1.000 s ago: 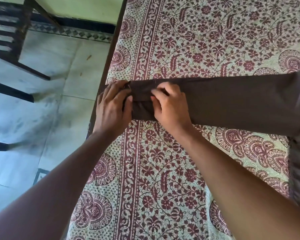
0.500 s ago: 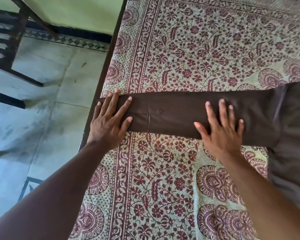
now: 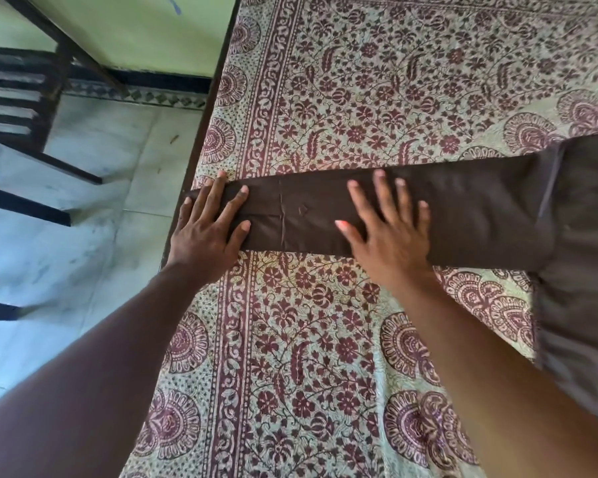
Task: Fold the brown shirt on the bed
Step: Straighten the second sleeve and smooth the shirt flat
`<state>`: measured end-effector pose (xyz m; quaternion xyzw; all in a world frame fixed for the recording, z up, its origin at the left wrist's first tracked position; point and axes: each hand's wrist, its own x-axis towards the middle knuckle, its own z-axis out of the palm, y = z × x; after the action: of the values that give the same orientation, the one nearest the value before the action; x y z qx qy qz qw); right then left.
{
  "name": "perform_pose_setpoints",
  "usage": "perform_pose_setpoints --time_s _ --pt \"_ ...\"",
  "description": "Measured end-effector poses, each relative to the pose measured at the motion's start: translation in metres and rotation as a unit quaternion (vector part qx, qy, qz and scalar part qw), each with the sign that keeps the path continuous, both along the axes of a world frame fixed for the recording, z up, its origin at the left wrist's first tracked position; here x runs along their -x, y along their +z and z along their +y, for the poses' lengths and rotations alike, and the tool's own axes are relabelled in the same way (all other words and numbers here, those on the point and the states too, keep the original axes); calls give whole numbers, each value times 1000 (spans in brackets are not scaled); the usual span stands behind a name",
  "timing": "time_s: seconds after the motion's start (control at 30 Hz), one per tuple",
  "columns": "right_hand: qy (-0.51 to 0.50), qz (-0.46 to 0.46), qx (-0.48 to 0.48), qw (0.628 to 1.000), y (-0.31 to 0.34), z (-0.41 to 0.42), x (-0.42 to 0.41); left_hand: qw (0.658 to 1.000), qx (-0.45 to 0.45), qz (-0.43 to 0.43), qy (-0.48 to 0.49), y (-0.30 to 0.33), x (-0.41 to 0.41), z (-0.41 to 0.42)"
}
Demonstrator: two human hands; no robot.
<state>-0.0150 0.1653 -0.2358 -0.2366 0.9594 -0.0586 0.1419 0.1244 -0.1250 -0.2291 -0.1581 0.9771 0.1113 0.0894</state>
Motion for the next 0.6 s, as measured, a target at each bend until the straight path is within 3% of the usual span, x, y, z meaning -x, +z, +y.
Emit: perform_pose_setpoints --time_s 0.13,0.23,0.37,0.47,0.6 --pt "-83 6 -5 997 1 77 13 999 13 -36 36 19 14 17" --pt "-78 13 0 997 -4 79 15 998 33 21 47 35 31 68" --pt "-82 17 11 996 -8 77 14 992 -101 58 -52 36 73 166" --pt "-25 37 6 999 -4 91 21 989 -141 5 -40 16 96 215" --pt "19 51 -33 998 0 155 50 995 -54 -88 -11 0 105 231"
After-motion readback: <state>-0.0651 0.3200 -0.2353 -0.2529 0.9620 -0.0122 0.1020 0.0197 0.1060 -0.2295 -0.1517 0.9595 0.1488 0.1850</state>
